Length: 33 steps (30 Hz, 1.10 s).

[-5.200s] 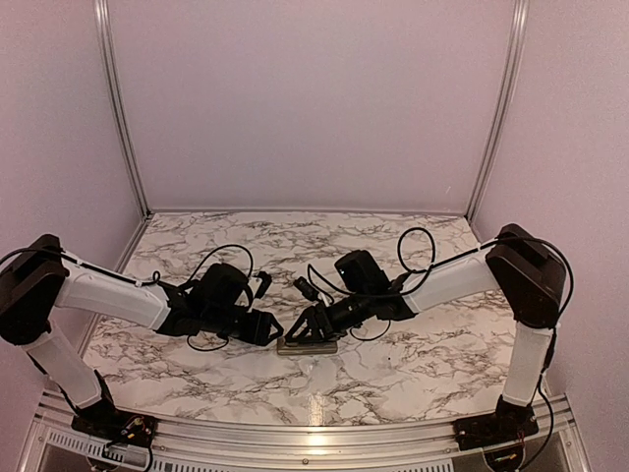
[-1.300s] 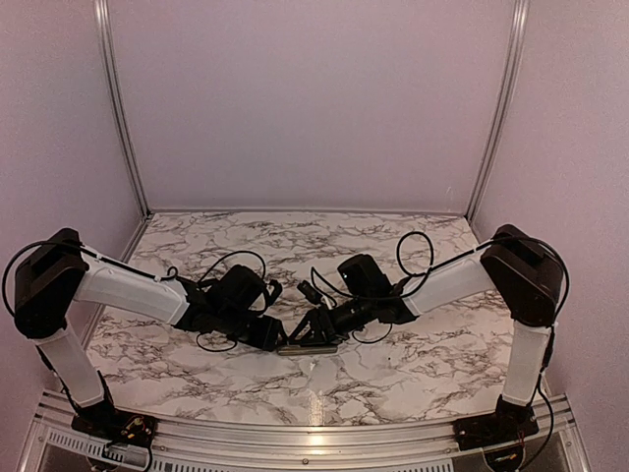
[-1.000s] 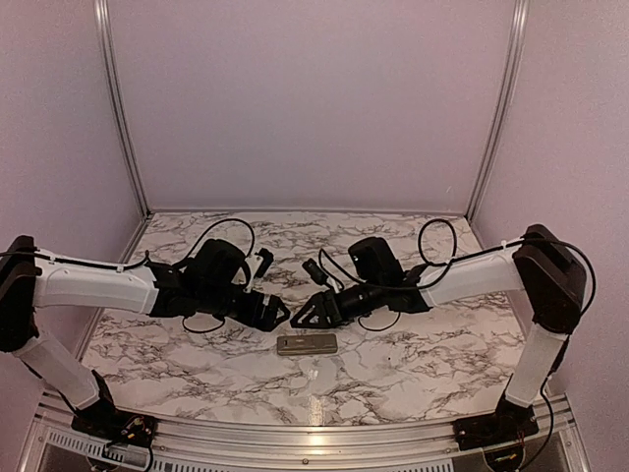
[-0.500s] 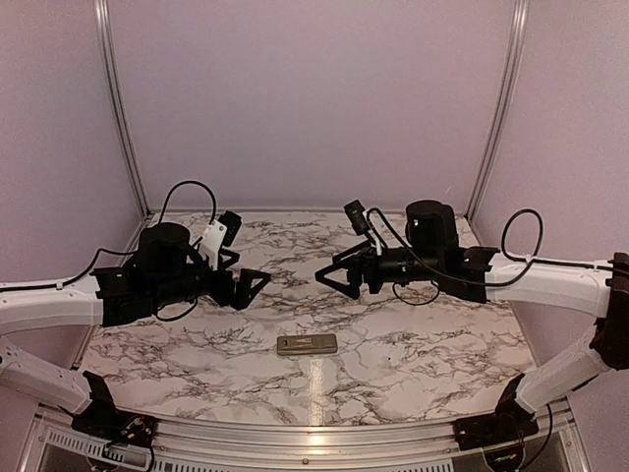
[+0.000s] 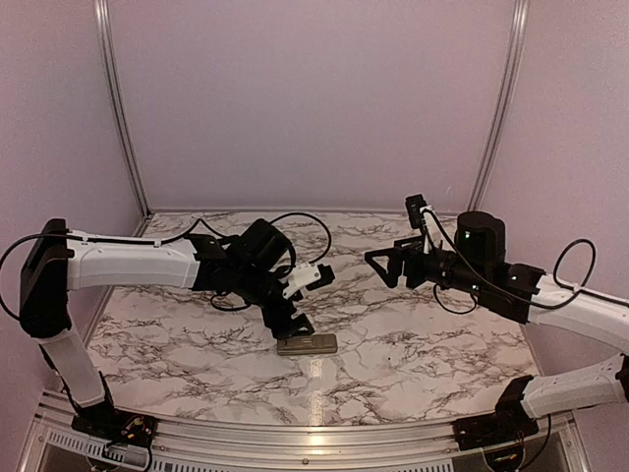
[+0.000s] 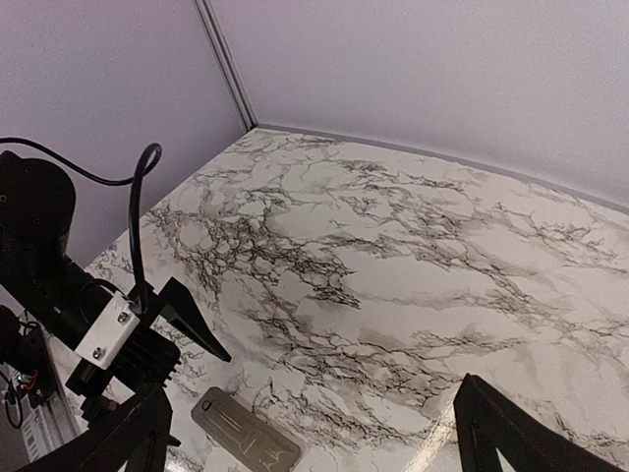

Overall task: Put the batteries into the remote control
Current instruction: Pick up the remote control from the center of the board.

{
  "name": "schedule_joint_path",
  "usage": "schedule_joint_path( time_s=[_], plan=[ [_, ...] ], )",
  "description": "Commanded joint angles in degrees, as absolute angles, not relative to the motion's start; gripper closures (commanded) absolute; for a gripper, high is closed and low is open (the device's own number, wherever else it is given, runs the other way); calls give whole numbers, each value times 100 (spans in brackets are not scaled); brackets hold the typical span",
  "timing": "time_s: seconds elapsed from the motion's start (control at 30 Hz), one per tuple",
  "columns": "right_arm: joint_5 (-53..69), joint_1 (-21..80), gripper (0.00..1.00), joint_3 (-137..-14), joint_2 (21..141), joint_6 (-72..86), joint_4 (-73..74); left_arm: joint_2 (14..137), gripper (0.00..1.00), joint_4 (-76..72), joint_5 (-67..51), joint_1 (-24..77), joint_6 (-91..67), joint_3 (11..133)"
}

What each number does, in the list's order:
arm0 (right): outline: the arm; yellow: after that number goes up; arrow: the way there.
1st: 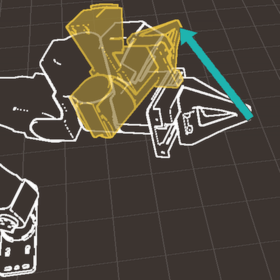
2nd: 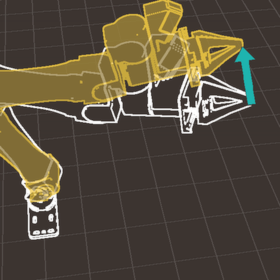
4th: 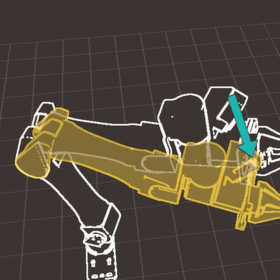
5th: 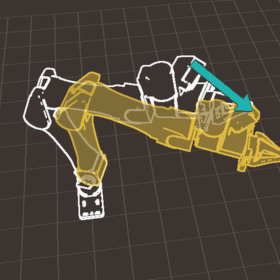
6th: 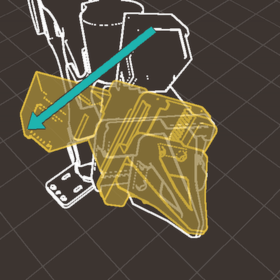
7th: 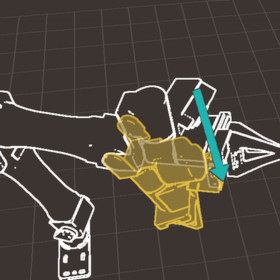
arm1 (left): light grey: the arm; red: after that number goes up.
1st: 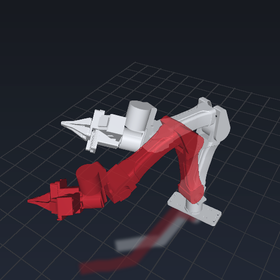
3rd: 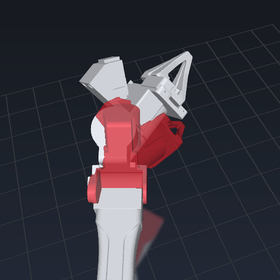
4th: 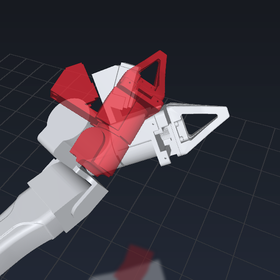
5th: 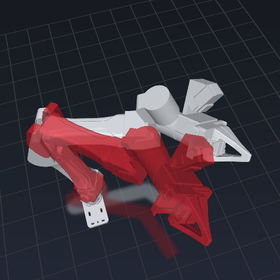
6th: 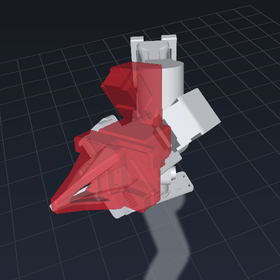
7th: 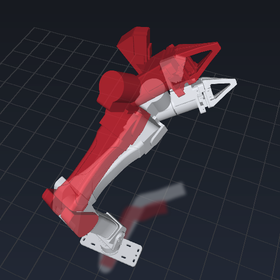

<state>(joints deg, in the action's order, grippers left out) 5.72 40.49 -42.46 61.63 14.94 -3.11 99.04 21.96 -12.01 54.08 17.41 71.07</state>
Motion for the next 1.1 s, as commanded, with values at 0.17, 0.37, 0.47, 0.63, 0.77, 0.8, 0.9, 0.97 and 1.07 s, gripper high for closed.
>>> schedule_joint_path(
  time_s=[0.17,0.37,0.47,0.63,0.77,0.8,0.9,0.97,1.07],
  plan=[
    [563,3925,1,-3902,5159,1750,56,11421,13,4238,-1223,5553,2658,8569],
    [782,3928,1,-3895,4915,1664,214,11992,19,4526,-1000,5572,2698,8929],
    [1219,3929,1,-3848,4848,1543,193,12111,25,4594,-951,5572,2726,9003],
    [1648,3927,1,-3631,4647,1430,-129,12249,35,4660,-845,5590,2760,9053],
    [1725,3924,1,-3551,4553,1374,-181,12327,44,4665,-761,5605,2772,9045],
    [1726,3928,1,-3531,4526,1368,-209,12339,46,4667,-738,5619,2781,9052],
    [1523,3937,1,-3543,4466,1352,-130,12396,54,4658,-649,5640,2733,9089],
    [1458,3927,1,-3566,4438,1314,-75,12447,60,4658,-599,5651,2720,9133],
    [1460,3936,1,-3630,4435,1267,-27,12420,68,4651,-592,5651,2724,9190]
  ],
)
